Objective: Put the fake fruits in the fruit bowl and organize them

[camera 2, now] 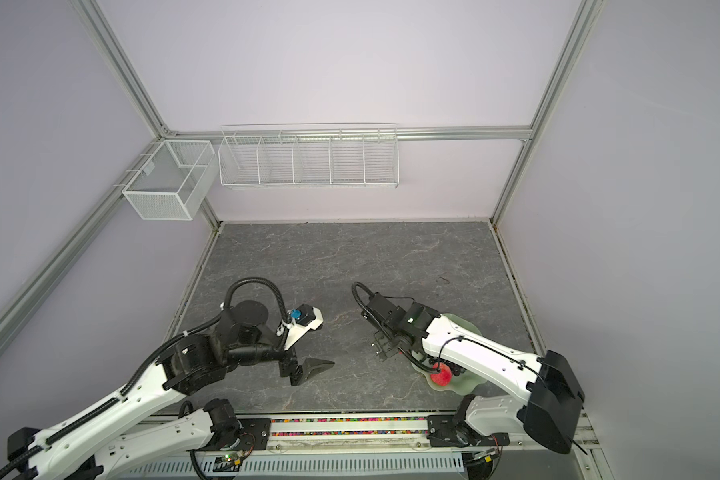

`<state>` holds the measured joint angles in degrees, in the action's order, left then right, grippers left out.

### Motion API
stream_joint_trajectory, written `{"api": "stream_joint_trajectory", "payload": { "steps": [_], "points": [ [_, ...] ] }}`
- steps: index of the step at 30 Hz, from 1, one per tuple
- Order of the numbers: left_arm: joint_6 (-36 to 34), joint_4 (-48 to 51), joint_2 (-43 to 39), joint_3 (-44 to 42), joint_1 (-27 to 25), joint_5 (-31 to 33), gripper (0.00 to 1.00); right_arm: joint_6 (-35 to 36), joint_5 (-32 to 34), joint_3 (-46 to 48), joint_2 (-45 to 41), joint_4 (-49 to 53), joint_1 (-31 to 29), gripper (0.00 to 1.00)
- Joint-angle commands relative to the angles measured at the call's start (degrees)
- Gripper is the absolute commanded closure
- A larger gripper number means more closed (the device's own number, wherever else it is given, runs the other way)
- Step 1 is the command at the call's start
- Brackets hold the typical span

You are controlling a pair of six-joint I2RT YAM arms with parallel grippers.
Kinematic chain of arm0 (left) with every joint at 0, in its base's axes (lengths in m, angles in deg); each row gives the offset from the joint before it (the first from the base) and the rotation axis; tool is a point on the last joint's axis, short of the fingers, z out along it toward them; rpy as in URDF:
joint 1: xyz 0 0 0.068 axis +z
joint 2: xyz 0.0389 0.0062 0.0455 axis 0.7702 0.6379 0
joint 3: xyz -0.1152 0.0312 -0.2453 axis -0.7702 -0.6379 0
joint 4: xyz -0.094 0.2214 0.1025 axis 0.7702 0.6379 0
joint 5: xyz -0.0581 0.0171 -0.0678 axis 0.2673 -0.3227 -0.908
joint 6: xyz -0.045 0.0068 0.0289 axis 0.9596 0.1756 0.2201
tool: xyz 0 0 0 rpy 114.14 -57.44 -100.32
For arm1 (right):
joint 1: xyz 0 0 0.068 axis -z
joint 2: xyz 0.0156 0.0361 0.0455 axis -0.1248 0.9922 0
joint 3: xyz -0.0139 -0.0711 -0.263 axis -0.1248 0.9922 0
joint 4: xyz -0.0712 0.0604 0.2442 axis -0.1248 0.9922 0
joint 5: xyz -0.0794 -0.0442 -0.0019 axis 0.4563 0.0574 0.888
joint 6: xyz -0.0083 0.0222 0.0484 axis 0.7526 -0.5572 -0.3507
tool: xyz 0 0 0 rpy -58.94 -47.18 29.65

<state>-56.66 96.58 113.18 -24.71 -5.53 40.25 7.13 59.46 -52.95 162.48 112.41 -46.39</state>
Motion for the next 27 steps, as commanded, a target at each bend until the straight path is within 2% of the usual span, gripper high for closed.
{"api": "stream_joint_trajectory", "payload": {
  "steps": [1,5,7,10,12,17,22,27],
  "points": [
    [0.01,3.59,-3.90,-2.36,-0.02,2.98,0.01,21.45,-4.06,-4.28,3.47,0.34,0.62,0.01],
    [-0.72,4.21,-4.78,-1.90,0.00,2.68,0.01,37.20,-8.59,-11.28,7.83,8.05,2.77,0.03],
    [-1.16,3.83,-4.78,-1.94,0.00,2.13,0.01,45.14,-5.73,-12.98,11.15,13.34,2.99,0.03],
    [-1.45,2.82,-5.04,-2.72,0.00,1.72,0.01,52.52,-0.14,-12.24,15.89,17.21,3.61,0.02],
    [-1.50,2.51,-5.13,-2.91,-0.02,1.58,0.01,55.65,1.27,-10.83,18.19,16.77,4.14,0.00],
    [-1.41,2.42,-5.98,-3.15,0.00,1.81,0.01,57.60,0.53,-8.37,19.75,13.22,5.80,0.00],
    [-1.35,1.32,-5.86,-3.99,0.00,1.89,0.01,57.97,2.10,-10.23,24.20,12.32,6.40,0.03],
    [-1.64,1.71,-4.79,-3.62,0.00,2.25,0.01,57.98,0.63,-11.53,27.60,11.99,6.87,0.05]
  ]
}}
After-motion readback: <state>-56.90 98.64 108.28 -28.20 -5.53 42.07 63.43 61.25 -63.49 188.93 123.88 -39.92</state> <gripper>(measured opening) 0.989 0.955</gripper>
